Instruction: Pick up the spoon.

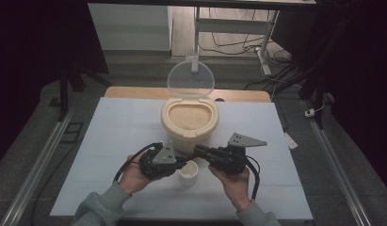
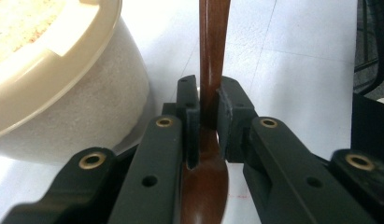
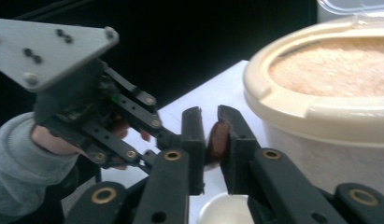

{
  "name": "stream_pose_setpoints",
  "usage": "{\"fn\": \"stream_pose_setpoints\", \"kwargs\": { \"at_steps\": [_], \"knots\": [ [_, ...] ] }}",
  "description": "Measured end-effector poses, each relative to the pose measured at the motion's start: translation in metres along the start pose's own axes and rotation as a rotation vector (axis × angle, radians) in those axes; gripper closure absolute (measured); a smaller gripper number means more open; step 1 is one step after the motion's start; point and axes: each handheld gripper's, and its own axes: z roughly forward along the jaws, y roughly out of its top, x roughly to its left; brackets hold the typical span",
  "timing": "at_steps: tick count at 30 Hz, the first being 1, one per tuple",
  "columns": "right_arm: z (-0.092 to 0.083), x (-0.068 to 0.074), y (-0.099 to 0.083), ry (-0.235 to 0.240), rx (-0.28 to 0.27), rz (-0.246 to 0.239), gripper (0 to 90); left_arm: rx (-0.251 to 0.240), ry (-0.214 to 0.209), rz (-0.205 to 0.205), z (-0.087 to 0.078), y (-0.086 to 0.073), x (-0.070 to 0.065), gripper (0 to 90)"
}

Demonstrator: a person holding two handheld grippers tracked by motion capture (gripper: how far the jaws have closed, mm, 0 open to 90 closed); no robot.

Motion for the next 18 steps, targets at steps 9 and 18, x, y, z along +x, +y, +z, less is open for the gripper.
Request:
{"fn": "stream_pose_setpoints", "kwargs": {
  "at_steps": [9,18],
  "knots": [
    [-0.001,0.004,0.002,0.017,-0.034,-0.035,83.1,-0.029,0.006,-0.003,-0.004,0.0,-0.001,79.1],
    [-0.009,-0.001,0.004,0.026,-0.089,-0.029,83.1,-0.117,0.046,-0.101,-0.012,-0.008,0.003,54.5]
  ]
}}
